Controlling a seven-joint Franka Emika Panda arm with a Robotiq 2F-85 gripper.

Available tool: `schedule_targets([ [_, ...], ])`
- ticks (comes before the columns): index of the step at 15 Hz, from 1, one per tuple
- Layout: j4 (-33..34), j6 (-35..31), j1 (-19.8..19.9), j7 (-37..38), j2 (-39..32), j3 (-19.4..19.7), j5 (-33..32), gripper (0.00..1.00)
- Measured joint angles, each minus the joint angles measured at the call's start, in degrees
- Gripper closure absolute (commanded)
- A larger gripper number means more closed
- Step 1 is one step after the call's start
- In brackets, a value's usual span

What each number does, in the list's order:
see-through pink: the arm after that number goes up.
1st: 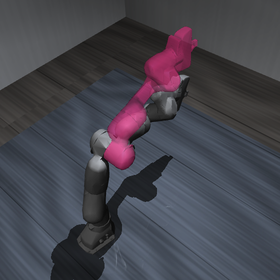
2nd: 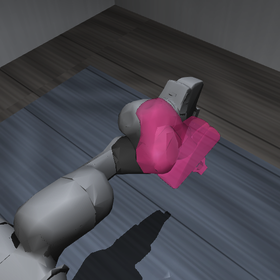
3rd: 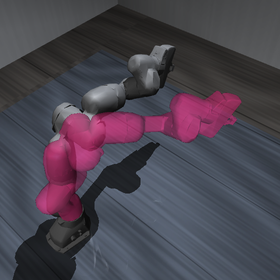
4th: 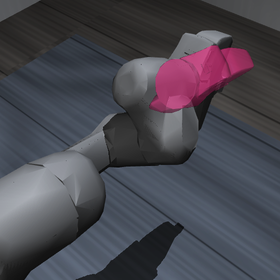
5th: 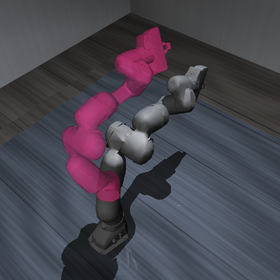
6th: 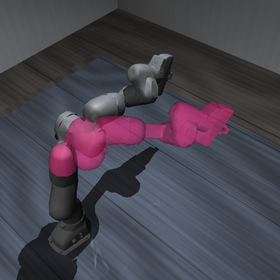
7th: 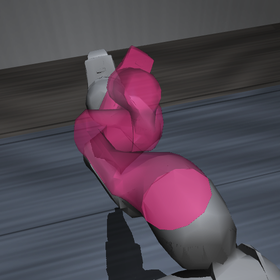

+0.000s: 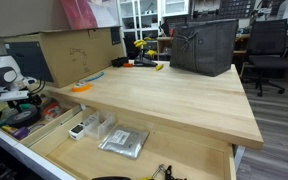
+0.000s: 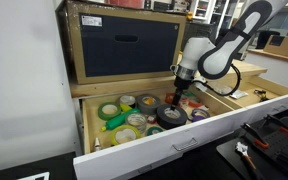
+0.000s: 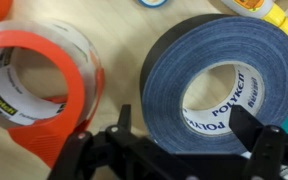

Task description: Remove the black tape from the drawer

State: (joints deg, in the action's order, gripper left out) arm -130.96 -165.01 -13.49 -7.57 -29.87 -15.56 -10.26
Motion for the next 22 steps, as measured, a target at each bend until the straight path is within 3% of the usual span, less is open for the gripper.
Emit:
schedule_targets([
  [11, 2.13, -1.59, -0.95, 1.4, -2.68, 0.12, 0.75, 0.0],
  [19, 2.42, -1.59, -5.83, 2.66, -3.21, 6.07, -0.25, 0.0],
  [20, 2.65, -1.59, -6.72, 3.32, -3.58, 7.27, -0.59, 0.25],
  [22, 3.31, -1.59, -8.25, 4.13, -4.67, 9.28, -1.14, 0.32],
])
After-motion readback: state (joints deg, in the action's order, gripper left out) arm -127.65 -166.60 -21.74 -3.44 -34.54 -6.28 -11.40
